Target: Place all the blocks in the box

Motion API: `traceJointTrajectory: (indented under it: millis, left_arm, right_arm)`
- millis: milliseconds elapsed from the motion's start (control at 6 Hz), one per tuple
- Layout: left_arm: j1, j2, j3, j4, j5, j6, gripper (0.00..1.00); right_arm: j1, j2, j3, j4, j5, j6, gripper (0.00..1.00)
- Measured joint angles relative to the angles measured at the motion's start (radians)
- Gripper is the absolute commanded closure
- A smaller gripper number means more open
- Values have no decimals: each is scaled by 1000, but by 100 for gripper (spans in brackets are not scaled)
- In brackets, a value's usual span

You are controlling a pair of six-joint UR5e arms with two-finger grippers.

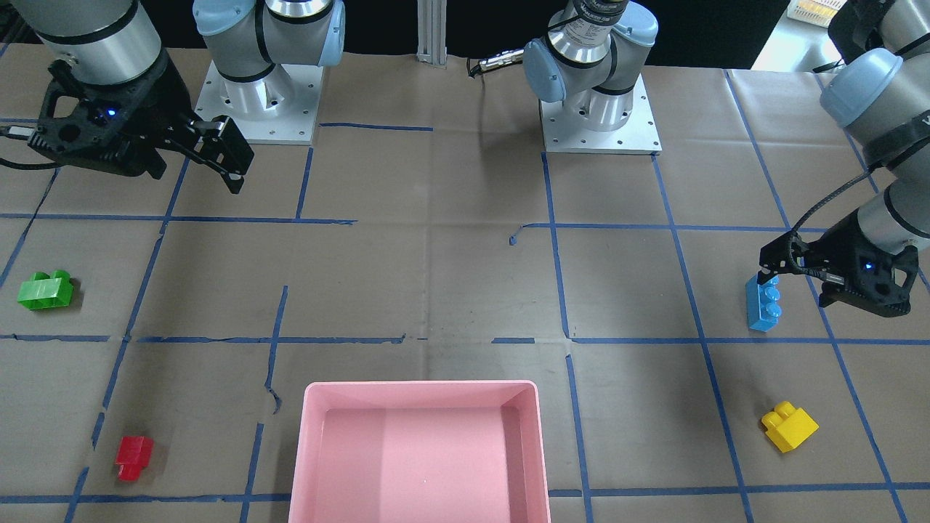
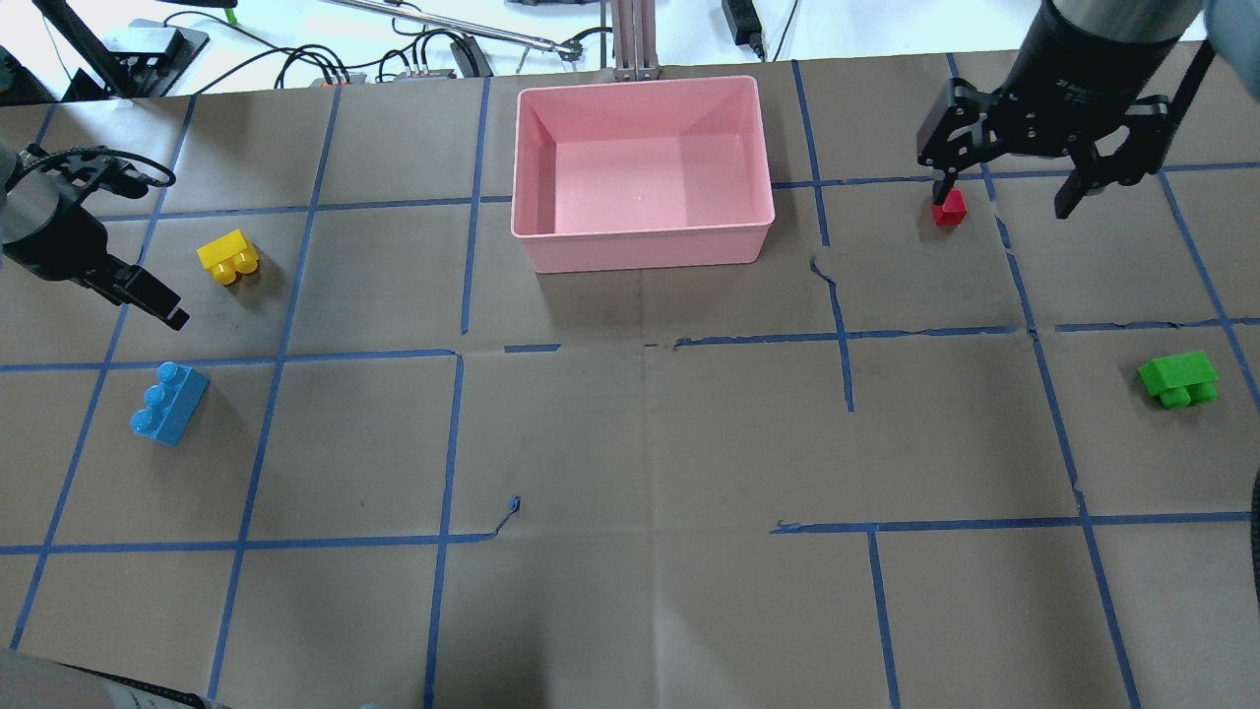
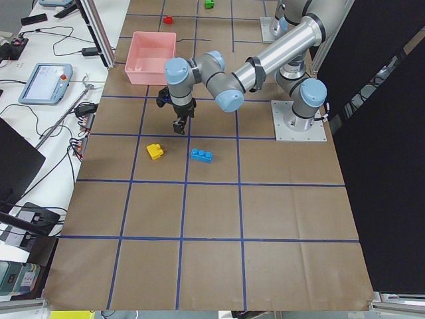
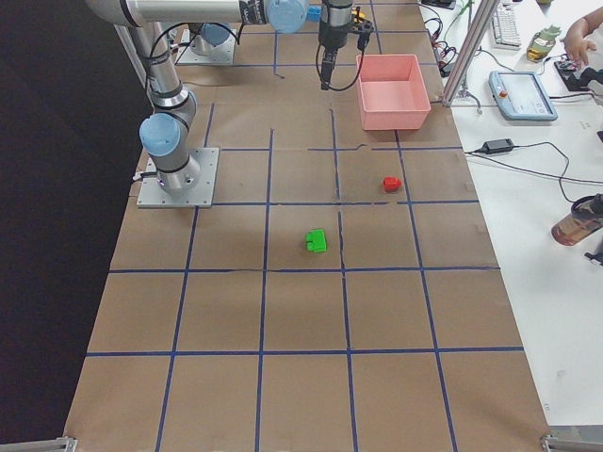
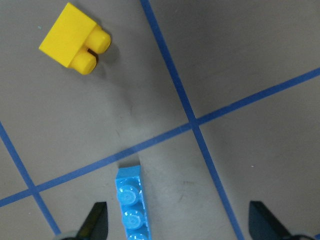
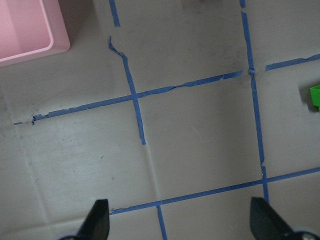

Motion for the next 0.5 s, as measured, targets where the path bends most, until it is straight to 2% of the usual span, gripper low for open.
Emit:
traceJointTrajectory:
  millis: [333,500]
  left_arm:
    - [47,-33,-114,131,3,67,1]
    - [51,-53,-141,179,5,72,11]
  right_arm:
    - [-166,31,6,-4,-13,-263,0]
    - [-260,42,7,-6,-16,-375,0]
